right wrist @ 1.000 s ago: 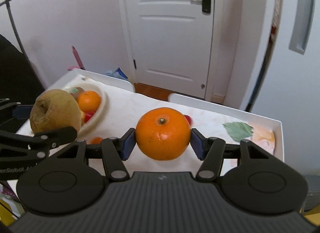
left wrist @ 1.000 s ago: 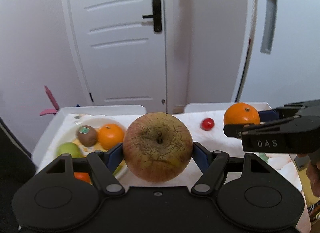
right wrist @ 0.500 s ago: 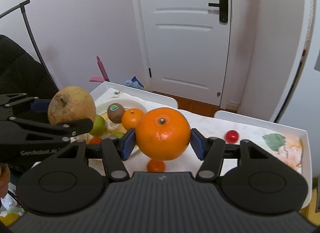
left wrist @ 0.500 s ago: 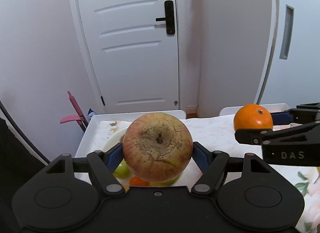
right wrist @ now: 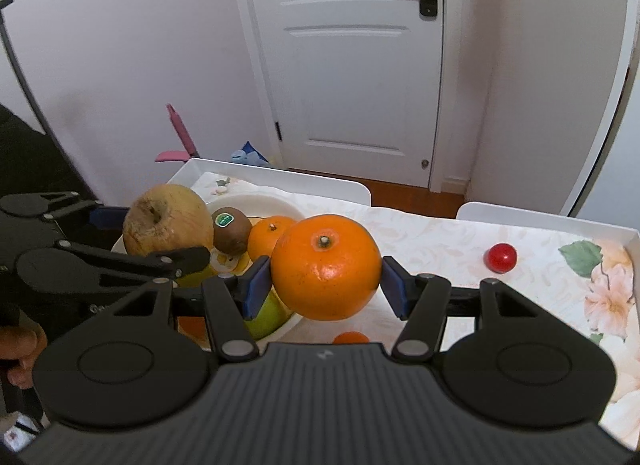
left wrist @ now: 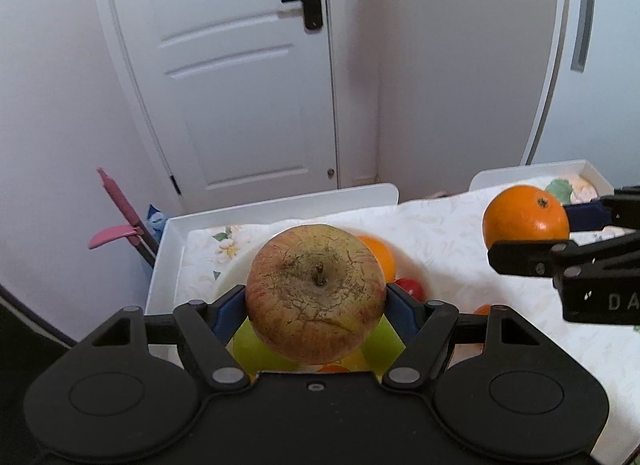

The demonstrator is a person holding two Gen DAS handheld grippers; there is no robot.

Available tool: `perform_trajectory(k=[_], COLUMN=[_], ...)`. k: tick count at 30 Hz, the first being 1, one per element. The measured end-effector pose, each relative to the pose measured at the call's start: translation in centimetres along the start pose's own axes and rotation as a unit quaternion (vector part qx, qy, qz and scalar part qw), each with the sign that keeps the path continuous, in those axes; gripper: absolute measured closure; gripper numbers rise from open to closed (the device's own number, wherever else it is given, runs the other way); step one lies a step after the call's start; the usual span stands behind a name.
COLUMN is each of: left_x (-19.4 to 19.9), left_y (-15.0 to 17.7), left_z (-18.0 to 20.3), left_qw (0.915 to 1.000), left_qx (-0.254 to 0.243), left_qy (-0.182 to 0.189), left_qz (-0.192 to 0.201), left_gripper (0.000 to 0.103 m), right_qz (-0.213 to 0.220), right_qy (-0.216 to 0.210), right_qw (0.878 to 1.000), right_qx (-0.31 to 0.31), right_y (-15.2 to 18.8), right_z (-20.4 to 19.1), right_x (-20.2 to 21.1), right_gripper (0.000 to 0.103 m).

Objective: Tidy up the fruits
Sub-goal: 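Lower the apple into the bowl with the left tool and open it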

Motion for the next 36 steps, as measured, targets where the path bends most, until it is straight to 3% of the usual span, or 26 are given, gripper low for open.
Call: perform_trajectory(k=[14, 16, 18, 27, 36], left_x=[-3.3, -3.1, -2.6, -1.0, 1.4], left_y=[0.5, 0.4, 0.2, 0.6, 1.3], left_z=[-0.8, -0.5, -0.5, -1.2, -2.3], left_qw=[0.9986, 0.9985, 0.9988, 0.9994, 0.9999], left_qx=[-0.029, -0.025, -0.028, -0.017, 0.012], left_qy=[0.033, 0.041, 0.036, 0.031, 0.008], left_qz=[-0.03, -0.026, -0.015, -0.006, 0.008], left_gripper=[0.025, 0.017, 0.002, 0.002, 0.002], right_qz=[-0.017, -0.018, -0.019, -0.021, -0.007], right_qy=[0.025, 0.026, 0.026, 0.015, -0.014], right_qw=[0.999, 0.999, 0.999, 1.0, 1.0], right_qx=[-0.017, -0.018, -0.017, -0.008, 0.021], right_y=[-0.2, -0.4, -0.4, -0.9, -3.5], right_z=[-0.6, -0.6, -0.6, -0.8, -2.1], right_x=[-2.9, -3.1, -3.2, -3.8, -4.7], right_gripper=[0.03, 0.03, 0.03, 0.03, 0.03])
Point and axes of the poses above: each gripper's, at about its wrist camera, not at the fingertips, and x roughly against the way its jaws point, z to its right, y to its underside, the point moved 9 cm from there along -x, roughly the way its jaws point, and after that the axes turned 14 degrees about y, right-handed, at the moved point
